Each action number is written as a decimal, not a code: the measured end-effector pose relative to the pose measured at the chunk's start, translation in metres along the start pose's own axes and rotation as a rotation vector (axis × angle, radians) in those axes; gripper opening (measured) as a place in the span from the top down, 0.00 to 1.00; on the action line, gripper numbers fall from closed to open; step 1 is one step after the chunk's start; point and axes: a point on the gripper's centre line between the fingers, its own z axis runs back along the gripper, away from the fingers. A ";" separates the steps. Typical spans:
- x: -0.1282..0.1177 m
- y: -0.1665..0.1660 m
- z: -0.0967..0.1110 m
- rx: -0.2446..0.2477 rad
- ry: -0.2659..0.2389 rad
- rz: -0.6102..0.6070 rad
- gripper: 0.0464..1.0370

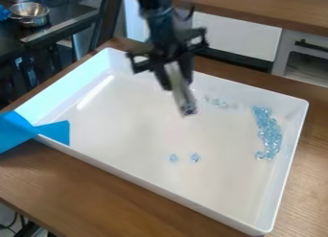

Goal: Sweep into pile

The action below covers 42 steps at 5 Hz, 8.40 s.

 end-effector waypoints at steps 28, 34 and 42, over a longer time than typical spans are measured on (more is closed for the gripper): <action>0.038 0.008 -0.089 0.294 0.037 -0.276 0.67; -0.017 -0.068 -0.106 0.240 0.133 -0.373 0.67; -0.021 -0.071 -0.027 0.050 0.173 -0.393 0.67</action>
